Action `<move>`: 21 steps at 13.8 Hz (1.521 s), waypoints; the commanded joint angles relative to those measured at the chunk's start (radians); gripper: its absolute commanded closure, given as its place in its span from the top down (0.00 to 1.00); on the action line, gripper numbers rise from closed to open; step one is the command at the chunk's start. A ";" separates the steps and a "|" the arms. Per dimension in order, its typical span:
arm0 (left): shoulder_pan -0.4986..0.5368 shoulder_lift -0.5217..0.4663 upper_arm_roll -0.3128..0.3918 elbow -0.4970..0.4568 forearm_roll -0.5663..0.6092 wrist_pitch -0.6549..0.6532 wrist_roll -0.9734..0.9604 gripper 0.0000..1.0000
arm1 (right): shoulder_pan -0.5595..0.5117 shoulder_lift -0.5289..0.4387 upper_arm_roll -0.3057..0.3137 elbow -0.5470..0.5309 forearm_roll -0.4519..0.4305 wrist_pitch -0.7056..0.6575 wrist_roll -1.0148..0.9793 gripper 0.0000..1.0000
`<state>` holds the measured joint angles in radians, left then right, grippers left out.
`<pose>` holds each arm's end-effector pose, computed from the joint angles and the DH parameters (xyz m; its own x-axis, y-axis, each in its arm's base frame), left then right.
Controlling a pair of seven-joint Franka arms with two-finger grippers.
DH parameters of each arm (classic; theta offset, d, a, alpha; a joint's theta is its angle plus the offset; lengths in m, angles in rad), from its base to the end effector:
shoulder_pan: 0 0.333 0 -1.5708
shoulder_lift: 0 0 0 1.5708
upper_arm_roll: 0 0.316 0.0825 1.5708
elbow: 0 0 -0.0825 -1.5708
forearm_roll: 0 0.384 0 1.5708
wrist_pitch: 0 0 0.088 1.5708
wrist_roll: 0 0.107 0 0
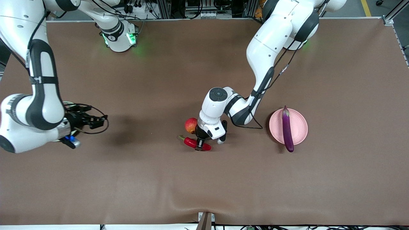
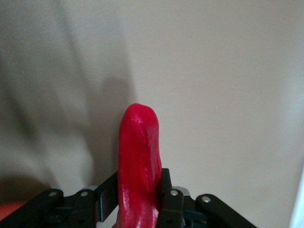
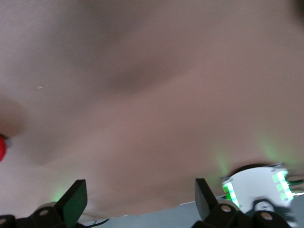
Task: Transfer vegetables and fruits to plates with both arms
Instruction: 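Lift the chili with the left gripper while the right gripper releases the apple, then lower the chili onto the pink plate while the right gripper grasps the pomegranate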
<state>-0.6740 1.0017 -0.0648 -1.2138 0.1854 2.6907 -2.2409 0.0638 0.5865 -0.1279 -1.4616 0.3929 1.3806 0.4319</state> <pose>0.5947 -0.5265 0.2149 0.2132 0.9544 -0.2088 0.9033 -0.1112 0.4143 0.6312 0.0185 0.3163 0.6318 -0.3964 -0.6661 -0.5280 -0.8493 0.0046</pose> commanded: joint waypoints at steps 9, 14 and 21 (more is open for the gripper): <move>0.138 -0.294 -0.020 -0.284 -0.006 -0.307 0.586 0.00 | 0.132 -0.007 0.099 -0.102 0.153 0.346 0.416 1.00; 0.273 -0.480 -0.021 -0.550 -0.017 -0.333 1.071 0.00 | 0.185 0.054 0.128 -0.102 0.184 0.565 0.484 1.00; 0.383 -0.482 -0.020 -0.563 -0.020 -0.569 1.606 0.00 | 0.344 0.098 0.179 -0.091 0.193 0.869 0.643 1.00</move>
<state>-0.3001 0.5225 -0.0750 -1.7602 0.1782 2.1407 -0.6966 0.3747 0.6789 0.0559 -1.5651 0.5745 2.2106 1.0527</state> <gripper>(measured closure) 0.648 0.000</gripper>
